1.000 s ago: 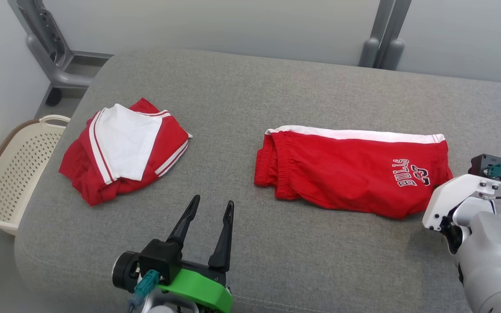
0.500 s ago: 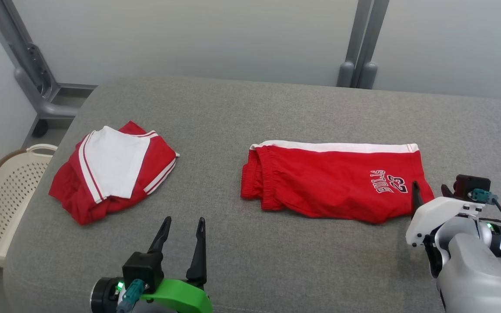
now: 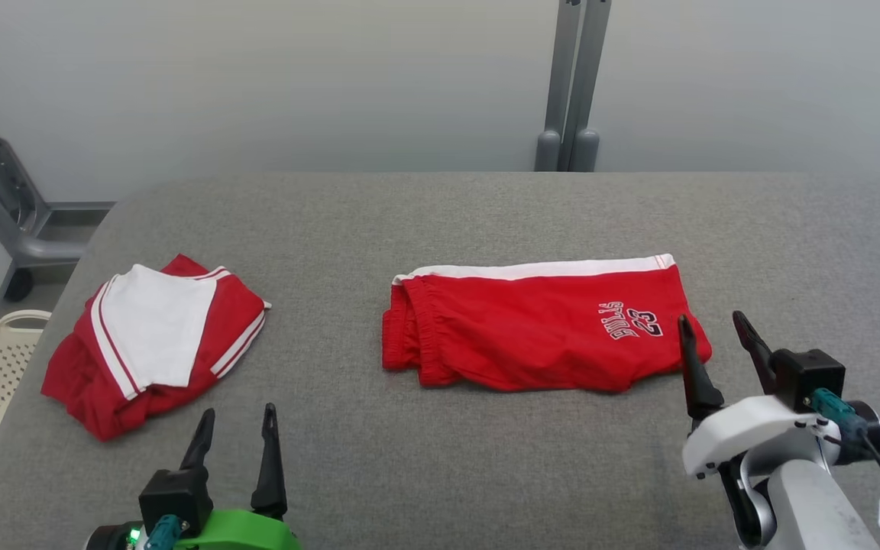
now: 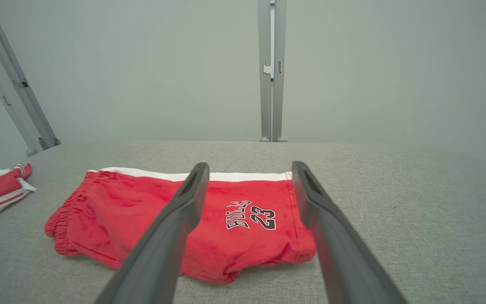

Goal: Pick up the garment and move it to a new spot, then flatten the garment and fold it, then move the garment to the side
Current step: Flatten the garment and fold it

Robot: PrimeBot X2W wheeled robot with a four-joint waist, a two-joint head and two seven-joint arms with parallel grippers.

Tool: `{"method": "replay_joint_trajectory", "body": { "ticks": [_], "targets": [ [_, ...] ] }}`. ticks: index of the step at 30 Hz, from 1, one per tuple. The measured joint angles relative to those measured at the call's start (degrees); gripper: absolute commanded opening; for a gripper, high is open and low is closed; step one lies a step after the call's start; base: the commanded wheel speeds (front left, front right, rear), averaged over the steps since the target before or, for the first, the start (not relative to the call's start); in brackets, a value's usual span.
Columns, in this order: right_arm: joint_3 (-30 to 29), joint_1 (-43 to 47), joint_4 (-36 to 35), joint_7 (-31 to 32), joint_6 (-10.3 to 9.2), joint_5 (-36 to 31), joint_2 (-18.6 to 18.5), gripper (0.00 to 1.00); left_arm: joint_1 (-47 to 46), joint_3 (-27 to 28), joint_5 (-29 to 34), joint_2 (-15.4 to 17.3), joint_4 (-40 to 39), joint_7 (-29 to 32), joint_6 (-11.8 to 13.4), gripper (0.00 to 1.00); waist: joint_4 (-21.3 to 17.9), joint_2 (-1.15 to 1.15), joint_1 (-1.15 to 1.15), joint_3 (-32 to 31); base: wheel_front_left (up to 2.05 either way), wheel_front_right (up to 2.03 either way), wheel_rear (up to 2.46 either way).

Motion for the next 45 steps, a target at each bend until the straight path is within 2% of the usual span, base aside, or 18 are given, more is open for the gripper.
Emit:
{"method": "replay_joint_trajectory", "body": {
  "ticks": [5,10,14,26,30,33,37,41,45],
  "targets": [
    [-0.2,5.5,-6.9,0.0,0.00,2.4,-0.1,1.00,0.5,1.5,-1.0,0.7,0.6,-1.0,-0.4,1.00,-1.4,0.00,0.00,-0.4,0.00,0.00,0.00],
    [1.5,9.4,-10.3,2.1,0.00,5.5,0.0,1.00,1.4,2.2,-1.5,2.0,1.2,-1.3,-2.1,1.00,-2.3,0.00,0.00,-0.8,0.00,0.00,0.00],
    [2.7,11.4,-11.2,3.6,0.00,7.4,0.0,1.00,2.4,2.9,-1.7,3.0,0.9,-1.5,-2.4,1.00,-2.9,0.00,0.00,-1.3,0.00,0.00,0.00],
    [3.4,12.2,-12.3,5.1,0.00,9.9,0.0,1.00,3.7,2.8,-1.7,3.4,-2.2,-1.0,-1.0,1.00,-3.2,0.00,0.00,-1.5,0.00,0.00,0.00],
    [3.4,11.8,-12.2,7.4,0.00,10.8,0.0,1.00,3.7,2.3,-1.1,3.8,-2.7,-0.8,-0.8,1.00,-3.2,0.00,0.00,-1.2,0.00,0.00,0.00],
    [2.6,10.3,-11.3,12.6,0.00,11.6,0.0,1.00,3.7,1.9,-0.7,4.1,-3.1,-0.7,-0.5,1.00,-3.3,0.00,0.00,-0.8,0.00,0.00,0.00],
    [0.6,5.0,-9.4,24.4,0.00,11.0,0.1,1.00,3.6,1.5,-0.5,4.4,-3.3,-0.4,-0.4,1.00,-3.3,0.00,0.00,-0.2,0.00,0.00,0.00],
    [-4.4,-1.9,-5.9,37.9,-0.04,6.2,-0.1,1.00,3.1,1.0,-0.4,4.5,-3.6,-0.3,-0.5,1.00,-2.8,0.00,0.00,0.8,0.00,0.00,0.00],
    [-8.4,-9.0,-1.8,48.5,-0.04,0.4,-0.1,1.00,1.9,0.3,-0.2,4.4,-4.0,-0.5,-1.2,1.00,-1.6,0.00,0.00,2.0,0.00,0.00,0.00]
  ]
}}
